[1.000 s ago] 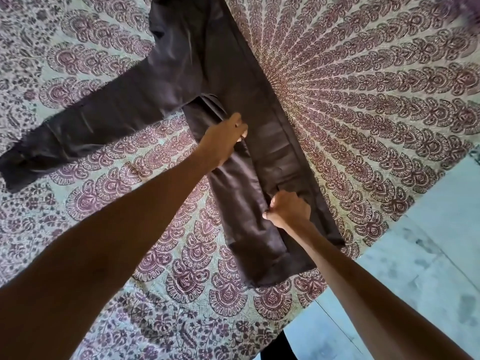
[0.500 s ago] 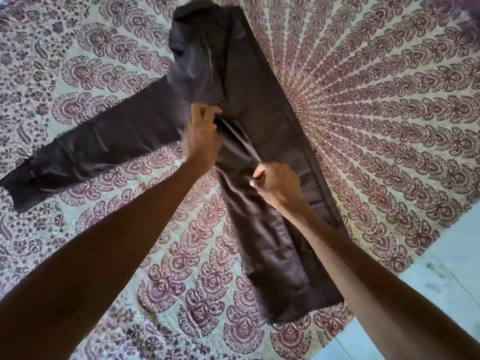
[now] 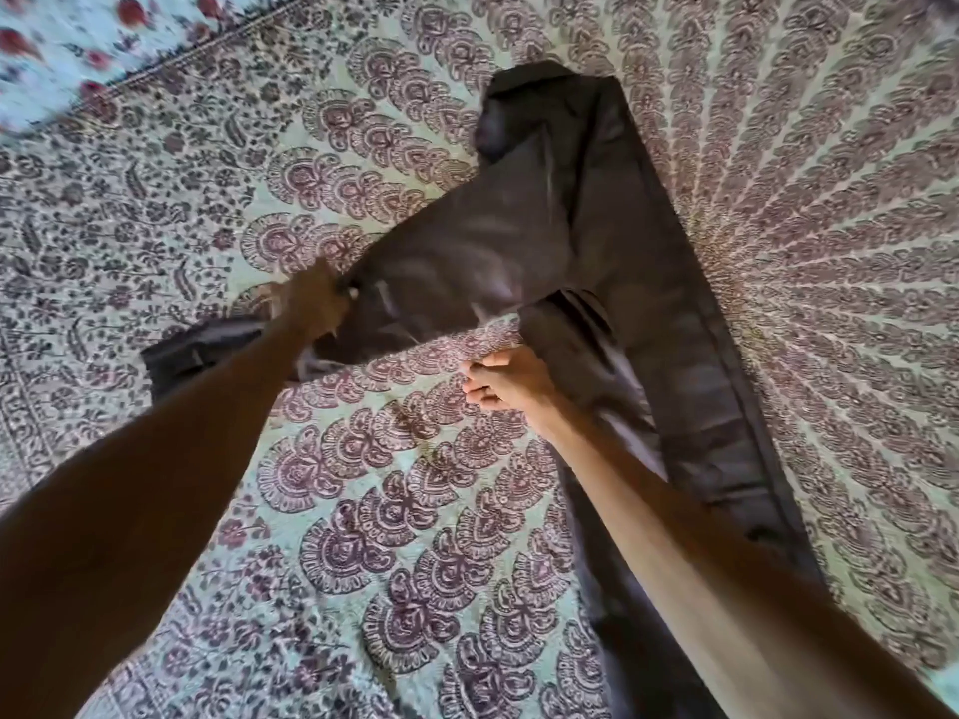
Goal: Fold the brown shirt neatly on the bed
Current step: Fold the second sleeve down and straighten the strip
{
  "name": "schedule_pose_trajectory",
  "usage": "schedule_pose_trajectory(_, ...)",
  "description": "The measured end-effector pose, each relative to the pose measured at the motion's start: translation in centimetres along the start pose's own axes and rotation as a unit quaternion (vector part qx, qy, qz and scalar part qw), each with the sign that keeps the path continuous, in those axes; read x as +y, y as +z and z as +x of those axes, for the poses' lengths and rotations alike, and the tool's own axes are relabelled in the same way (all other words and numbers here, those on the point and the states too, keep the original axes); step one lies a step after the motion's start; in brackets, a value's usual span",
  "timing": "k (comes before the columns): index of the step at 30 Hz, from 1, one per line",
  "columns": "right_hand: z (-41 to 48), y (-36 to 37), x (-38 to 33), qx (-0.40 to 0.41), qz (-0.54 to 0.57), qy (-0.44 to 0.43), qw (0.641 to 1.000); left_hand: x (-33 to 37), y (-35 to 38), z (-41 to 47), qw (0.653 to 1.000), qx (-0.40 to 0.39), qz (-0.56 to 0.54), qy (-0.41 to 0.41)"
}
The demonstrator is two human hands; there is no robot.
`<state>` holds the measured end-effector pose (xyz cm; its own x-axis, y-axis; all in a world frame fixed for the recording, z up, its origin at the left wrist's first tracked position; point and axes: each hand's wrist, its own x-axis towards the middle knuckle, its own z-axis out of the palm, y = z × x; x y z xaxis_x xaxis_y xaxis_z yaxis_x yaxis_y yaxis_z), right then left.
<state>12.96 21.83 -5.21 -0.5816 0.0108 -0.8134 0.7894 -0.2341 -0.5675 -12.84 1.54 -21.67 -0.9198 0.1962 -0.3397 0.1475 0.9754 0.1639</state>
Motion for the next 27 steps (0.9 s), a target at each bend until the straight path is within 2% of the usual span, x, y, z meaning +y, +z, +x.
schedule_pose_trajectory(1,0.1,0.3,0.2,0.006,0.021,-0.002,1.0,4.7,-6.1,-5.8,0.994,-0.094,-0.041,-0.035)
schedule_pose_trajectory(3,-0.2,1.0,0.8,0.034,0.046,-0.024,0.998,7.7,-11.0,-12.6,0.972,-0.187,-0.14,0.005)
schedule_pose_trajectory(4,-0.2,1.2,1.4,0.044,0.045,-0.037,0.997,8.7,-11.8,-14.3,0.952,-0.229,-0.205,-0.002)
schedule_pose_trajectory(6,-0.3,1.1,2.4,0.02,0.053,-0.055,0.997,11.0,-12.8,-16.9,0.879,-0.314,-0.35,-0.078)
schedule_pose_trajectory(8,-0.4,1.6,3.0,-0.008,0.096,-0.036,0.995,12.5,-12.8,-19.0,0.815,-0.361,-0.441,-0.107)
schedule_pose_trajectory(9,-0.6,1.9,3.2,-0.012,0.13,-0.022,0.991,13.1,-13.2,-20.1,0.796,-0.374,-0.465,-0.102)
schedule_pose_trajectory(11,-1.3,2.0,3.4,-0.017,0.198,-0.009,0.98,13.8,-13.0,-21.2,0.765,-0.387,-0.506,-0.095)
schedule_pose_trajectory(15,-3.8,0.7,3.2,-0.017,0.295,-0.016,0.955,14.3,-13.2,-22.1,0.751,-0.354,-0.553,-0.071)
schedule_pose_trajectory(18,-5.8,-0.6,3.4,-0.061,0.255,-0.017,0.965,15.5,-13.8,-22.7,0.697,-0.351,-0.623,-0.06)
schedule_pose_trajectory(20,-7.8,-1.2,3.6,-0.089,0.215,-0.042,0.972,16.9,-14.4,-23.5,0.675,-0.357,-0.643,-0.056)
schedule_pose_trajectory(23,-10.8,-2.2,3.6,-0.068,0.226,-0.11,0.966,19.2,-15.3,-24.2,0.678,-0.346,-0.646,-0.053)
schedule_pose_trajectory(25,-12.9,-3.1,3.4,-0.013,0.249,-0.172,0.953,21.0,-15.8,-24.7,0.69,-0.317,-0.648,-0.05)
schedule_pose_trajectory(27,-15.3,-4.3,2.7,0.043,0.269,-0.22,0.937,22.6,-16.4,-25.3,0.686,-0.299,-0.662,-0.04)
